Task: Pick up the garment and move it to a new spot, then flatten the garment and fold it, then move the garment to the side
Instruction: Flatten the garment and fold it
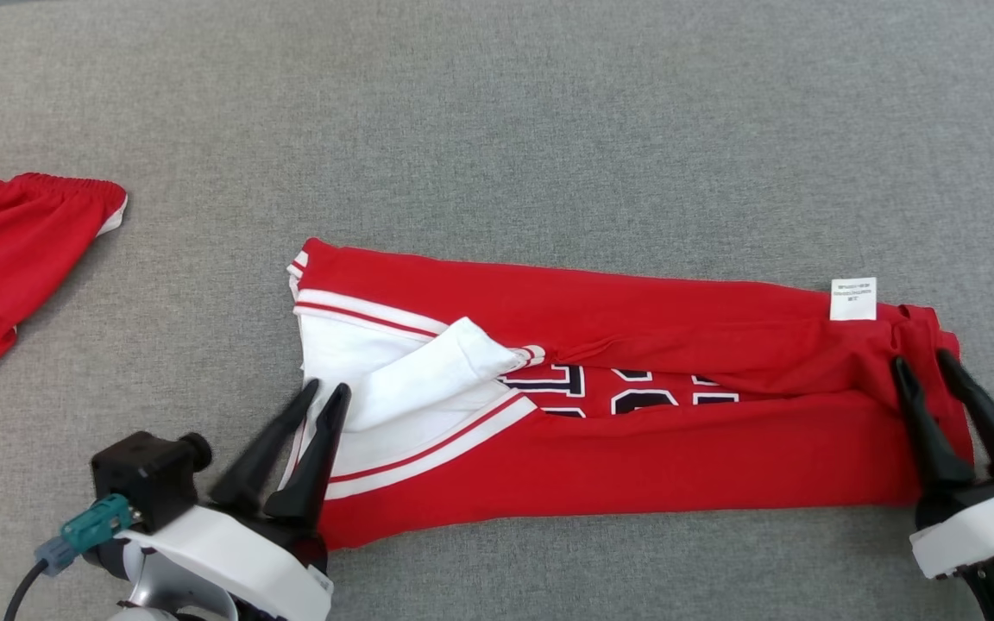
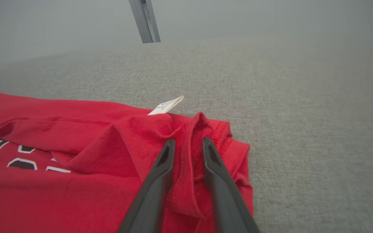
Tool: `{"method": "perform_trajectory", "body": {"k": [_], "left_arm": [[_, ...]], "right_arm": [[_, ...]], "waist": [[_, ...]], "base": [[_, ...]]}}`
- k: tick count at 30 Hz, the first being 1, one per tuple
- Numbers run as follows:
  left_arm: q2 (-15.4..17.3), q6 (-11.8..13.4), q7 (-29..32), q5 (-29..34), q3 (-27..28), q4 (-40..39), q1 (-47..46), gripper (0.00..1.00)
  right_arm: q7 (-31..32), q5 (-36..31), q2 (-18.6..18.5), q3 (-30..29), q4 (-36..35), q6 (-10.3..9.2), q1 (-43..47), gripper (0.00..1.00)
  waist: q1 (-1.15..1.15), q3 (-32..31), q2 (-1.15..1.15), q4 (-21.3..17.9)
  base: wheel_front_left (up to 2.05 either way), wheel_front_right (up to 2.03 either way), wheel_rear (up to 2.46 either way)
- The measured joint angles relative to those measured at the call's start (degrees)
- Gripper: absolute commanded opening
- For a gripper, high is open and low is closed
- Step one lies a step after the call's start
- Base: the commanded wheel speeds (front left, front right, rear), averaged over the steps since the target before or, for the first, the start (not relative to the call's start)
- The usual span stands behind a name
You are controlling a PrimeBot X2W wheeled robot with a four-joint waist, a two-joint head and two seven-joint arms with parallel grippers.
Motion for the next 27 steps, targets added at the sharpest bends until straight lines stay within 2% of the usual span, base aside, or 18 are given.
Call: {"method": "perform_trajectory", "body": {"k": [6,9,13,16,19,25,27], "left_arm": [[-0.9,0.5,-4.0,-0.1,2.3,3.6,0.3,1.0],[-1.3,2.2,-7.3,1.0,4.5,3.6,0.5,1.0],[-1.8,4.3,-10.9,3.1,6.7,3.0,0.0,1.0],[-2.0,6.4,-13.2,5.8,8.4,2.4,-0.6,1.0],[-2.7,7.8,-14.7,8.8,9.5,2.1,-1.9,1.0],[-5.1,7.7,-15.8,13.1,11.5,3.7,-2.7,1.0],[-5.5,6.2,-15.8,14.8,12.7,5.9,-2.0,1.0]], "right_arm": [[-2.6,1.3,3.5,-3.4,-0.6,-0.01,3.5,1.0],[-4.1,0.7,6.3,-6.5,-2.8,-0.01,4.2,1.0],[-4.9,-3.4,11.1,-12.1,-5.5,-0.02,4.0,1.0],[-5.0,-6.8,14.3,-14.0,-8.1,-0.02,3.1,1.0],[-4.5,-9.7,15.9,-14.3,-10.1,-0.02,2.5,1.0],[-3.0,-13.6,17.2,-14.0,-11.5,-0.02,2.3,1.0],[-2.6,-14.1,17.5,-13.6,-10.4,-0.01,2.4,1.0]], "waist": [[0.0,-1.7,0.0,-0.5],[0.0,-2.6,0.0,-1.0],[0.0,-3.7,0.0,-2.0],[0.0,-4.7,0.0,-2.3],[0.0,-5.6,0.0,-2.5],[0.0,-7.6,0.0,-2.3],[0.0,-8.7,0.0,-2.4]], "base": [[0.0,0.0,0.0],[0.0,0.0,0.0],[0.0,0.0,0.0],[0.0,0.0,0.0],[0.0,0.0,0.0],[0.0,0.0,0.0],[0.0,0.0,0.0]]}}
